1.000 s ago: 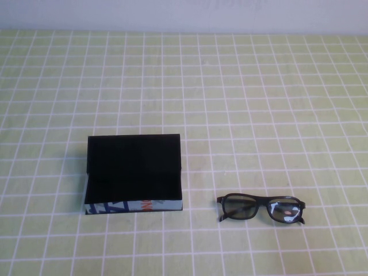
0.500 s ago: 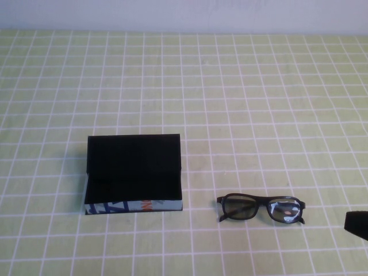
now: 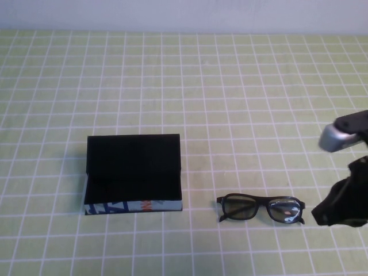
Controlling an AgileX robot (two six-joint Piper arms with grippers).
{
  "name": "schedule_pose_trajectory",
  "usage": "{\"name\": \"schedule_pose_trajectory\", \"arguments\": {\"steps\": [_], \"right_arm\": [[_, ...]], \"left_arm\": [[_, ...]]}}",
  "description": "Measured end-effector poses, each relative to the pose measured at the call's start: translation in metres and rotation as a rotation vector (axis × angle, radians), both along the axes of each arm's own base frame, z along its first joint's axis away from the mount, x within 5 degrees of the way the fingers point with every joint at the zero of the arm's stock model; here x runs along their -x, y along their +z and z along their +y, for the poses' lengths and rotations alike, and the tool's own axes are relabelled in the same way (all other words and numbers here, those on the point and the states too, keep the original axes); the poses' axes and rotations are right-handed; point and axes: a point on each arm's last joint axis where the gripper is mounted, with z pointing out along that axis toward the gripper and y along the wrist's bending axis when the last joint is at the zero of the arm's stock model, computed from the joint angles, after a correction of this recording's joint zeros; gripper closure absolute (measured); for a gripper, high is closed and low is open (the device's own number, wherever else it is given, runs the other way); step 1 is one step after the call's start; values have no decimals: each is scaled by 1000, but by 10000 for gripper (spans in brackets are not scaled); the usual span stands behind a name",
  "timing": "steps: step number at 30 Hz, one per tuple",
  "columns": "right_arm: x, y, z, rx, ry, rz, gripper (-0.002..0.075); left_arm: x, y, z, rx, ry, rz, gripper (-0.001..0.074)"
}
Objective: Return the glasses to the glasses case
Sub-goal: Pick up the glasses from the table
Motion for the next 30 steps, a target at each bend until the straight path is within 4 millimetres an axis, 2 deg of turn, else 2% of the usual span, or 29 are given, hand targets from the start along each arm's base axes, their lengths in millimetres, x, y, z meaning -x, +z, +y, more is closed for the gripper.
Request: {"name": "schedule_pose_trajectory", "arguments": {"steps": [4,7,10,14,17,21,25,30], "right_arm": [[-16,-8,32,141,202,-6,737],[-27,-13,57,183,301,-3,737],[-43,-16,72,207,423,-4,737],[-60,-21,81,230,581,-40,717],[-71,-27,86,256,692,-82,653],[-83,-36,88,308,870,-145,498],[-95,-50,89,363,947,-180,339],[-103,-66,90,408,998,-186,277]], "left_arm": [[0,0,0,0,0,0,737],[0,0,0,0,0,0,737],[0,0,0,0,0,0,737],[0,0,0,0,0,0,737],[0,0,0,0,0,0,737],[0,0,0,0,0,0,737],[0,0,0,0,0,0,737],[0,0,0,0,0,0,737]]}}
